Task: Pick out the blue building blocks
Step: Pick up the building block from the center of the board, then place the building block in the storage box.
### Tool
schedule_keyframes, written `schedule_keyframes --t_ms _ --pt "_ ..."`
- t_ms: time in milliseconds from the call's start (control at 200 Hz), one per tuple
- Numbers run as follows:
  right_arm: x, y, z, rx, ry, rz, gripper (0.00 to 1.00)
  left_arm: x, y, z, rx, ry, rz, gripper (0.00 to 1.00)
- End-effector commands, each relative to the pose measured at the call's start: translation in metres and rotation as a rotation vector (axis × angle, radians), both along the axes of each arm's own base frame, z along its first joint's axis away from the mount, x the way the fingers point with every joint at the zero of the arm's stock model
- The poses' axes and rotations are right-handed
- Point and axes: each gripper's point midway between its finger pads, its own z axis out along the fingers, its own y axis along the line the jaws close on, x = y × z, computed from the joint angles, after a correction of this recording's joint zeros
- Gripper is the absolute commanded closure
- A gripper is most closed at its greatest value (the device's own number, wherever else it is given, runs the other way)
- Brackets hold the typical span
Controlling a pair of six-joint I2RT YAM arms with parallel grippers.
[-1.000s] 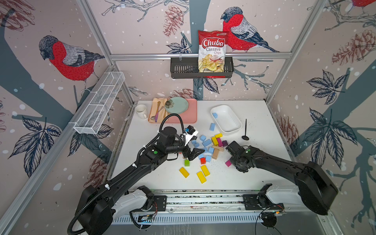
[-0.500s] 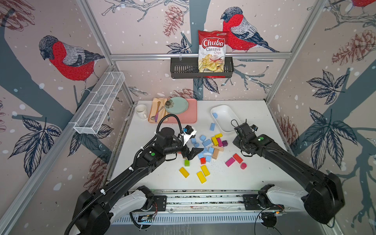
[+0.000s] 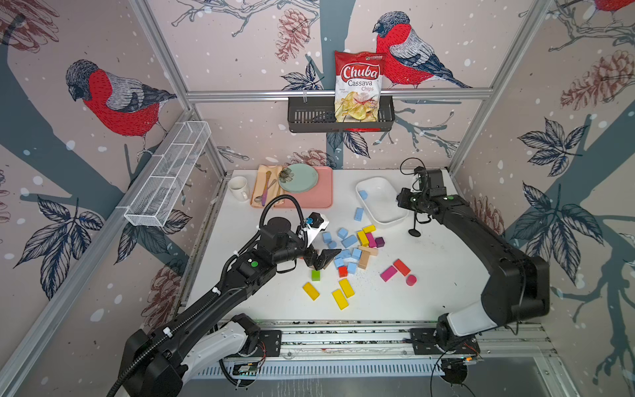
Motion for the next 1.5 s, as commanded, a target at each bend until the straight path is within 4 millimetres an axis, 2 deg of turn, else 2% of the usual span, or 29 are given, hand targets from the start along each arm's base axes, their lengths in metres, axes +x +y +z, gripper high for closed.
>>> schedule_keyframes --t_ms 0,150,365,510,655,841,1076,1346,1496 --pt "0.019 0.019 -0.007 -0.043 -0.033 0.200 0.92 0.005 0.005 0.003 0.011 -0.044 0.033 0.04" --pt "0.051 0.022 -0.029 -0.071 0.020 0.259 0.91 0.008 0.010 0.009 0.001 -0.068 0.073 0.04" --pt "0.090 0.032 -0.055 -0.092 0.038 0.292 0.90 0.012 0.017 0.005 0.039 -0.098 0.113 0.04" --pt "0.106 0.043 -0.077 -0.111 0.070 0.327 0.89 0.010 0.018 0.003 0.036 -0.094 0.108 0.04" --pt "0.122 0.045 -0.101 -0.173 0.105 0.327 0.89 0.009 0.018 0.003 0.038 -0.091 0.107 0.04" --pt "0.135 0.054 -0.124 -0.251 0.123 0.332 0.89 0.008 0.019 0.004 0.035 -0.093 0.105 0.04" --pt "0.145 0.063 -0.142 -0.278 0.129 0.325 0.86 0.006 0.018 0.004 0.035 -0.087 0.099 0.04" --pt "0.149 0.075 -0.151 -0.298 0.123 0.337 0.81 0.006 0.019 0.004 0.035 -0.089 0.098 0.04" --pt "0.151 0.080 -0.151 -0.302 0.115 0.338 0.71 0.005 0.018 0.004 0.035 -0.087 0.094 0.04"
